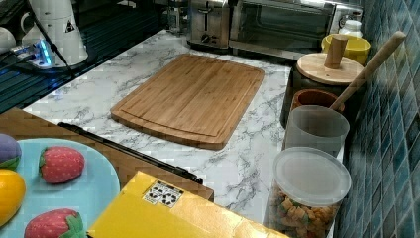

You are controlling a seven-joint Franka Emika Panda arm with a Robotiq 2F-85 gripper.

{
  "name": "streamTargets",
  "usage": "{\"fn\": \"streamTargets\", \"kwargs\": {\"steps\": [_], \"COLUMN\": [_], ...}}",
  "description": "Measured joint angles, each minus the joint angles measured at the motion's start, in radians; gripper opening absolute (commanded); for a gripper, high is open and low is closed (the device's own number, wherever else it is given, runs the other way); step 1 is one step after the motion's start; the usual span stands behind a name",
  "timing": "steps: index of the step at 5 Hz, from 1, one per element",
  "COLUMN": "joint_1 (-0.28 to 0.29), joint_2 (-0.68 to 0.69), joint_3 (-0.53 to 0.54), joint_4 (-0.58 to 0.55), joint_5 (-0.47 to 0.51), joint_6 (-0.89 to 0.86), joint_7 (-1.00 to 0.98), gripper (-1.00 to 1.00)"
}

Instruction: Turn on the toaster.

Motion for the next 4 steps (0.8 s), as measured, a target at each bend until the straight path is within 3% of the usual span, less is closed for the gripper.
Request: {"fn": "streamTargets", "kwargs": {"steps": [2,4], "joint_1": [0.063,0.138], "joint_2": [-0.067,-0.121], "joint_3": [0.047,0.147], "joint_4": [-0.084,-0.1], "joint_5": [0.057,0.06], "joint_6": [0.004,0.005], "joint_7": [-0.116,-0.155], "gripper": [-1.0,-1.0]}}
